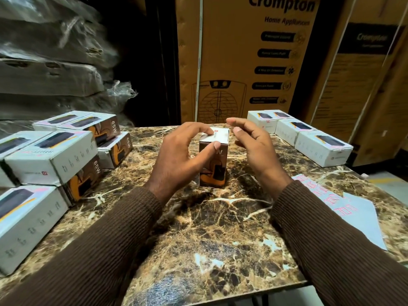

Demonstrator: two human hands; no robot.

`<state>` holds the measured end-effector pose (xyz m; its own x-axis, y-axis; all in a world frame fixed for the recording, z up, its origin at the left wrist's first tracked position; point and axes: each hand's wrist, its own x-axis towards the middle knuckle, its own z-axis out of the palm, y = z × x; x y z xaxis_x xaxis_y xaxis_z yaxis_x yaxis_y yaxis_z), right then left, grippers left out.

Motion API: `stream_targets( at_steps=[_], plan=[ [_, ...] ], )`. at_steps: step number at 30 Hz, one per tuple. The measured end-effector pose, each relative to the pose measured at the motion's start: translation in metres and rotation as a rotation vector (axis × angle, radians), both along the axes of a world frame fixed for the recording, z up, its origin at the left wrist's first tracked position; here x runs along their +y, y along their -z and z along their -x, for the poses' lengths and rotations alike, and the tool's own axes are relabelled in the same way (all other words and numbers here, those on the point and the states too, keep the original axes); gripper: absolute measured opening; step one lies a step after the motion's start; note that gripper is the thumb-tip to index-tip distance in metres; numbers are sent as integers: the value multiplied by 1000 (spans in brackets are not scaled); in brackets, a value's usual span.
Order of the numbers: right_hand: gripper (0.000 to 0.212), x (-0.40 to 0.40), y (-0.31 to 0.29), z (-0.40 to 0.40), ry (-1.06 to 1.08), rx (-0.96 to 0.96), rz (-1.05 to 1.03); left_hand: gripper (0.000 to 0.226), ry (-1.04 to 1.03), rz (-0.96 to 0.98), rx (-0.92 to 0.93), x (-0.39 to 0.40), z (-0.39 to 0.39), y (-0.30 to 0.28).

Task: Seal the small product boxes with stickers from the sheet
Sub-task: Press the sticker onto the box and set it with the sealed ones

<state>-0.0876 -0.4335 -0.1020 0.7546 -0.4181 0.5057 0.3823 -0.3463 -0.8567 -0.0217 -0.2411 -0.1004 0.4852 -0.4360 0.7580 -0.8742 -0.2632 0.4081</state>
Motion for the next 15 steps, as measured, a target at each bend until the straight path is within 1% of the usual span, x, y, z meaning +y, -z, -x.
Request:
stream_targets(
  at_steps=[2, 4, 6, 9, 11, 15],
  plan=[
    [26, 1, 1, -1, -43, 13, -4, 33, 13, -2, 15, 1, 0, 0],
    [24, 3, 2, 0, -42, 0, 20, 32, 27, -10, 22, 2, -1, 0],
    [22, 3, 2, 2, -5, -14, 41, 29, 30, -15, 8, 2, -3, 0],
    [17, -1, 2, 6, 68, -36, 74, 19, -32, 10, -41, 4, -6, 0],
    [14, -1, 1, 9, 103, -50, 159, 19, -59, 31, -48, 6, -10, 0],
    [12, 4, 0, 13, 147, -60, 299, 16, -2, 91, 1, 10, -12, -2]
  ],
)
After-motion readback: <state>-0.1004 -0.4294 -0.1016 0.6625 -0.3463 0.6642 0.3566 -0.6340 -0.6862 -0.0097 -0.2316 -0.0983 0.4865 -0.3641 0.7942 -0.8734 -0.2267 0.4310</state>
